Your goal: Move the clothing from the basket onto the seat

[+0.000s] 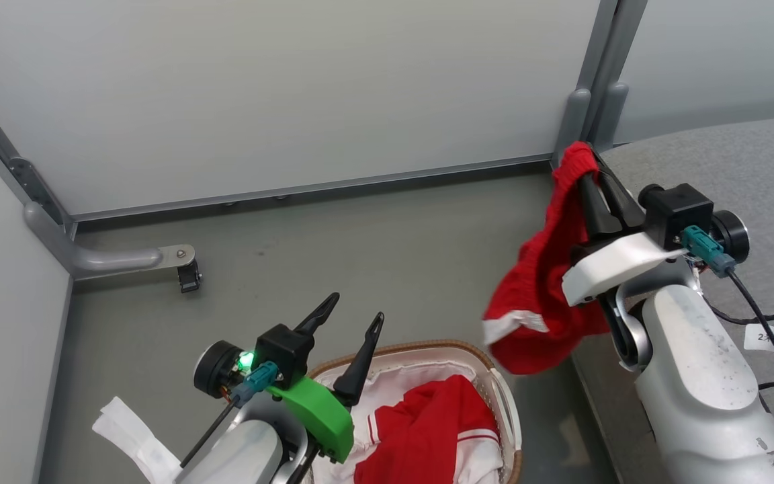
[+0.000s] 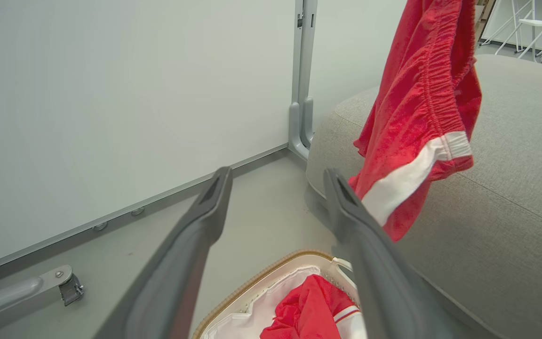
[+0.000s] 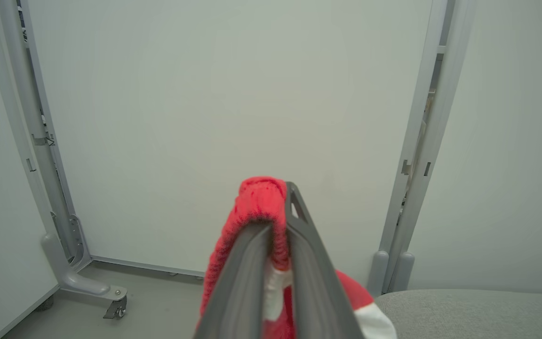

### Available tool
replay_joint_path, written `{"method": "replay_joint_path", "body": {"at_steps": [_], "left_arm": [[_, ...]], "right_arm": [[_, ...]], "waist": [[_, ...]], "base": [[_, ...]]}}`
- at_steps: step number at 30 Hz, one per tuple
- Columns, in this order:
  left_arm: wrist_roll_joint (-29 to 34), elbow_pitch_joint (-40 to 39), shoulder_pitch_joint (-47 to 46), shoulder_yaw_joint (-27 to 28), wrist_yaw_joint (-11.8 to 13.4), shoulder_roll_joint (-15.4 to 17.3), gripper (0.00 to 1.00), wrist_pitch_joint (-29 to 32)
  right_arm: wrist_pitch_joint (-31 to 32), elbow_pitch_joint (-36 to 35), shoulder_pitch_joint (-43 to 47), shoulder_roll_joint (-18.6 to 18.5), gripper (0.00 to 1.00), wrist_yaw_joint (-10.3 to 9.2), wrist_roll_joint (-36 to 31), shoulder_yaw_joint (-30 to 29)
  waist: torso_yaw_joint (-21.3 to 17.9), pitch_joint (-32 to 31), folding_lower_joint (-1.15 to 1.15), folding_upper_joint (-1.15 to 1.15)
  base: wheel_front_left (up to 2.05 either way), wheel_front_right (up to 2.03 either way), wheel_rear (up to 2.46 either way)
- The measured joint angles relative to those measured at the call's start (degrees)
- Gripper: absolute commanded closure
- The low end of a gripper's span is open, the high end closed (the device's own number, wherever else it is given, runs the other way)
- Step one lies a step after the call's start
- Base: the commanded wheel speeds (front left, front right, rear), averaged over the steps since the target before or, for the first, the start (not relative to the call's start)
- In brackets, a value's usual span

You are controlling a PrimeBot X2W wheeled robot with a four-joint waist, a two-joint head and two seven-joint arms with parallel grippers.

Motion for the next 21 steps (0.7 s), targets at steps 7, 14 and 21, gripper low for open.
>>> {"method": "replay_joint_path", "body": {"at_steps": [7, 14, 21], "left_arm": [[2.4, -1.8, 1.5, 2.6, -0.8, -2.0, 0.0, 0.0], [5.9, -4.3, 1.8, 4.1, -1.5, -3.3, 0.0, -0.1], [8.5, -5.3, 1.2, 4.9, -2.1, -4.0, 0.0, -0.1]], "right_arm": [[0.0, -0.9, 1.0, 0.0, 1.0, 0.0, -2.1, -4.9], [0.0, -1.0, -0.4, -0.2, 1.0, 0.0, -5.9, -8.6], [0.0, -1.7, -2.8, -2.2, 1.0, 0.0, -6.6, -9.5]], "waist": [[-1.6, 0.4, 0.0, 0.0], [-6.2, 1.8, 0.0, 0.0], [-12.7, 4.0, 0.0, 0.0]], "base": [[0.0, 0.0, 0.0], [0.0, 0.0, 0.0], [0.0, 0.0, 0.0]]}}
